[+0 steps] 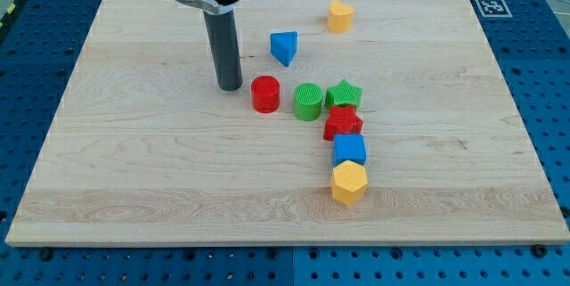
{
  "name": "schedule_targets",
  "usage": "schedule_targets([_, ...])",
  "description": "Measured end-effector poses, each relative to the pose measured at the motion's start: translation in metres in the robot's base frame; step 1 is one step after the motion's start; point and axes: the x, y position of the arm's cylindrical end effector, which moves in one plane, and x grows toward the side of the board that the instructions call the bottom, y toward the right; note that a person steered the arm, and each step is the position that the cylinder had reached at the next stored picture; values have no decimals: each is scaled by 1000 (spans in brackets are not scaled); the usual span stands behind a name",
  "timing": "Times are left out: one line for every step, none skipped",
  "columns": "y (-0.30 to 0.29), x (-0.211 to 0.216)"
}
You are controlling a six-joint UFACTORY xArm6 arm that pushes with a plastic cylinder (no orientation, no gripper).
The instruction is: Push the red circle close to the green circle
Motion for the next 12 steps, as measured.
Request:
schedule_targets([5,0])
schedule_targets([16,0])
schedule_targets([23,0])
schedule_targets([32,0])
schedule_targets([45,0])
schedule_targets([49,0])
schedule_targets([50,0])
schedule_targets([50,0])
schedule_targets([50,0])
schedule_targets([50,0])
schedule_targets([52,0])
schedule_targets([52,0])
